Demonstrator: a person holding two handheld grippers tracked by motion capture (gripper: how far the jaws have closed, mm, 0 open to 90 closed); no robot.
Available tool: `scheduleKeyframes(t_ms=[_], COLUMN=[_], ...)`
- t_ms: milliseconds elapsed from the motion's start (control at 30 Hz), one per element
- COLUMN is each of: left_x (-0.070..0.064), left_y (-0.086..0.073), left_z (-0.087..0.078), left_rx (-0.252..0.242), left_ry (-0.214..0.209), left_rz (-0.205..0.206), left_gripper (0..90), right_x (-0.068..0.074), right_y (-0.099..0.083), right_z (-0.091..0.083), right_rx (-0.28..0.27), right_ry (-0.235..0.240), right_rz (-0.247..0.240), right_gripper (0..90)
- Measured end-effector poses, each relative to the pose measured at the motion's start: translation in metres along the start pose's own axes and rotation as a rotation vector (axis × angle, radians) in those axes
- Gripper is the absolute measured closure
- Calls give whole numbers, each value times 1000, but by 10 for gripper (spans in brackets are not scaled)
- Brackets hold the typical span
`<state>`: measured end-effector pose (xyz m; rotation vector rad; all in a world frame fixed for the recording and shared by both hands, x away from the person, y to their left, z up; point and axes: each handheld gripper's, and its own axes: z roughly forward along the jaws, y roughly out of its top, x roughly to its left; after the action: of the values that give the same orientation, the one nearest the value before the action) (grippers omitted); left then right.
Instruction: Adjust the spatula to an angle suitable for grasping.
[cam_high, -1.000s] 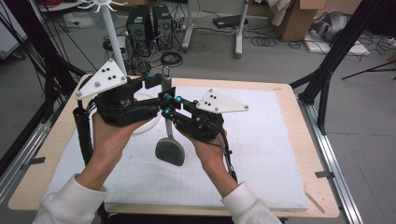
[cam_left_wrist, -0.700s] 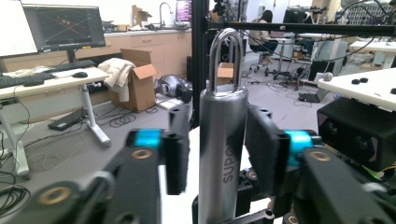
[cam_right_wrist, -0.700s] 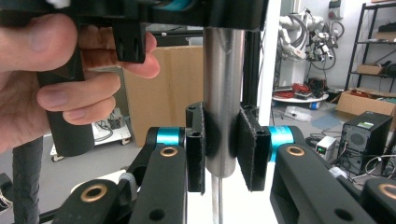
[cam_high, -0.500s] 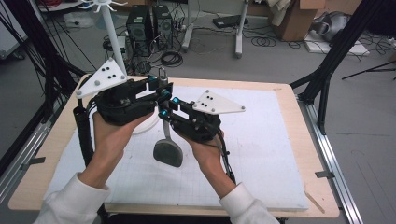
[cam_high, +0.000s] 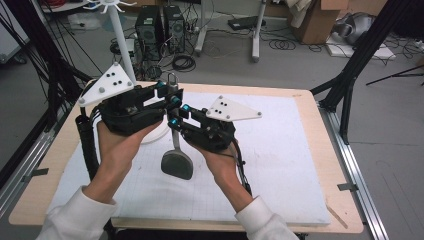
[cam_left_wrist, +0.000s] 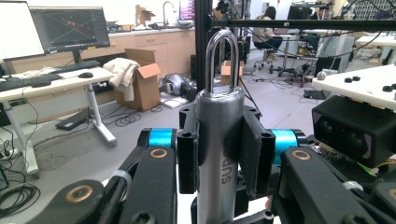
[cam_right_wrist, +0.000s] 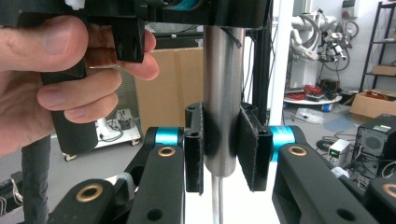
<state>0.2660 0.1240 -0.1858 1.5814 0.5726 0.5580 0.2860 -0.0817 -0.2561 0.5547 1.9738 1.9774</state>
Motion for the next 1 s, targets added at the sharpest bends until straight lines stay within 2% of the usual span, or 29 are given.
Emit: scheduleKeyframes(t_ms=[33,100,200,267,333,367,400,433,467,500,533,733,1000], left_x=[1,3,7,10,12,13,14,15,17,18,19,28,41], left_y=[0,0,1,1,2,2,2,2,3,3,3,4,5], left_z=[-1,-2,-5,-8,-10,-11,-12,-13,-15,-16,-17,-26,-35], left_rx=[1,-2,-9,-13,-14,-13,-14,-11,-13,-15,-16,-22,-7], left_ry=[3,10,23,28,35,39,44,49,55,59,64,91,135], left_rz=[0,-2,-3,-8,-13,-10,-12,-9,-11,-12,-12,-19,-19], left_gripper=[707,708,708,708,708,708,708,708,708,708,708,708,708], right_x=[-2,-5,-9,-11,-16,-16,-20,-20,-21,-25,-25,-33,-43], right_y=[1,2,4,4,6,6,6,6,6,5,5,2,-9], right_z=[-1,-4,-8,-9,-15,-15,-19,-19,-21,-25,-25,-36,-56], right_rx=[-4,5,34,40,66,66,90,90,98,124,124,190,208], right_ry=[12,11,0,3,-12,-12,-13,-13,-23,-23,-23,-30,-34], right_rz=[11,13,15,18,-1,-1,8,8,11,9,9,-18,-41], right_gripper=[649,634,528,498,412,412,355,355,315,237,237,5,4])
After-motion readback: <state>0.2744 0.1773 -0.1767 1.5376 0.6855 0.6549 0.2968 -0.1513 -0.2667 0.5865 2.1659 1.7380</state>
